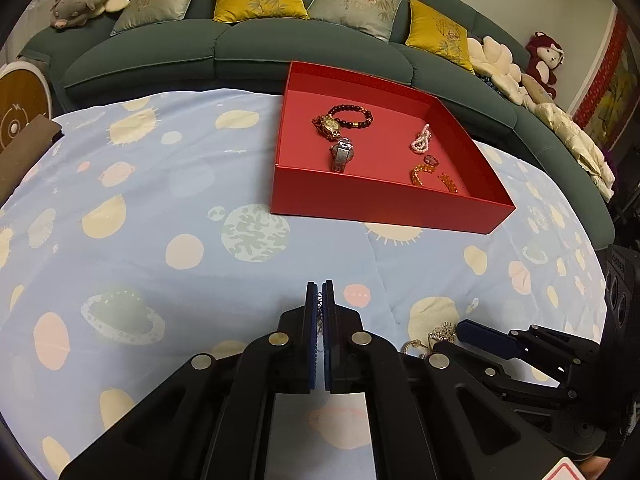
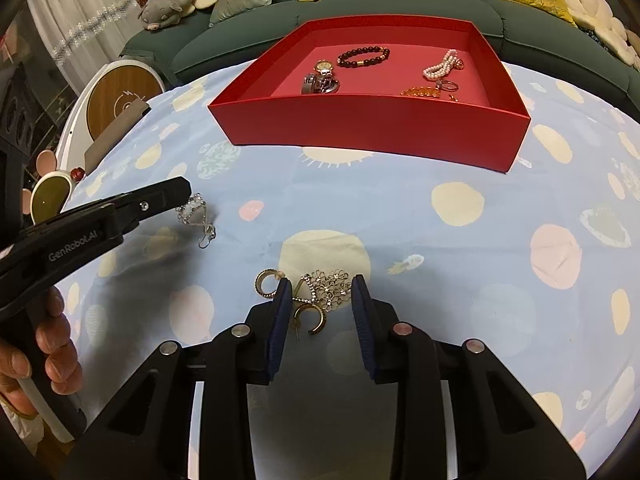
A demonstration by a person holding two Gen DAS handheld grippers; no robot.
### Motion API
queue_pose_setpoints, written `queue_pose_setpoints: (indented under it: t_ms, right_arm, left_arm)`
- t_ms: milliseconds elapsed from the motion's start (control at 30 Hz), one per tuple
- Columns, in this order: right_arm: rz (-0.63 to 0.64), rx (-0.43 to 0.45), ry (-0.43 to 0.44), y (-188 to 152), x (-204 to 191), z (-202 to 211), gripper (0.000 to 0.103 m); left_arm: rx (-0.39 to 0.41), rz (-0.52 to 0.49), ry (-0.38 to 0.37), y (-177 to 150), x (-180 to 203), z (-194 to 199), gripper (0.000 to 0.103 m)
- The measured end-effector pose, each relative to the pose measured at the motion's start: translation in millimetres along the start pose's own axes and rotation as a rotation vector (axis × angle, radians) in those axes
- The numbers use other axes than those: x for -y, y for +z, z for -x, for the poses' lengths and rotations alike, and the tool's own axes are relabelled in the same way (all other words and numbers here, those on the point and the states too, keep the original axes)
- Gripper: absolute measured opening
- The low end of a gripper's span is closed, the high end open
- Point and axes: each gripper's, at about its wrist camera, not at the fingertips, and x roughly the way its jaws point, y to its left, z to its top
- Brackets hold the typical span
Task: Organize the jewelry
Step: 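Move the right gripper back over the bed to the silver chain pendant, then grasp the silver chain pendant with the right gripper and lift it, then carry the chain pendant into the red tray and open the right gripper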
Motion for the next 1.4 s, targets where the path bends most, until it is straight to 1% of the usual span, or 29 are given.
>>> queue_pose_setpoints:
  t_ms: [67, 133, 233, 267, 300, 533, 767, 1100, 1200, 1400]
  right_arm:
    - [0.027, 0.008, -0.021, 0.3, -3.6, -0.8, 0.029]
    - [0.049, 0.016, -0.035, 0.0, -5.4, -2.1, 0.024]
    - [0.055, 0.018, -0.028, -0.3, -5.9, -1.6, 0.019]
    - [0.058, 0.02, -0.03, -0.5, -5.8, -0.9, 0.008]
    - [0.063, 0.02, -0.03, -0.4, -6.0, -0.8, 0.002]
    - [0.054, 0.037, -0.012, 1.3, -3.9, 7.9, 0.002]
    - [0.059, 0.115, 0.005, 10.4, -4.6, 33.4, 0.002]
    - [0.055, 0.228, 0.067, 21.8, -0.6, 75.9, 0.002]
    - [0.055, 0.25, 0.069, 26.2, 0.5, 85.4, 0.002]
    - [0.044, 0.302, 0.04, 45.2, 9.3, 99.4, 0.002]
  left_arm:
    - [0.0, 0.0, 0.002, -0.1, -0.8, 0.8, 0.001]
    - [0.001, 0.003, 0.0, 0.1, -1.5, 1.8, 0.001]
    - [0.006, 0.004, -0.009, 1.4, -1.9, 4.3, 0.001]
    - [0.008, 0.003, -0.011, 2.0, -1.9, 5.4, 0.001]
    - [0.012, 0.003, -0.01, 2.5, -2.1, 6.7, 0.001]
    - [0.032, 0.015, -0.023, 6.0, -4.7, 15.9, 0.001]
    - [0.047, 0.036, -0.026, 10.3, -9.3, 21.8, 0.001]
    - [0.083, 0.033, -0.053, 17.5, -0.9, 32.6, 0.001]
    - [0.093, 0.02, -0.064, 20.7, 6.1, 35.2, 0.001]
    - [0.125, -0.001, -0.08, 36.1, 19.6, 39.5, 0.001]
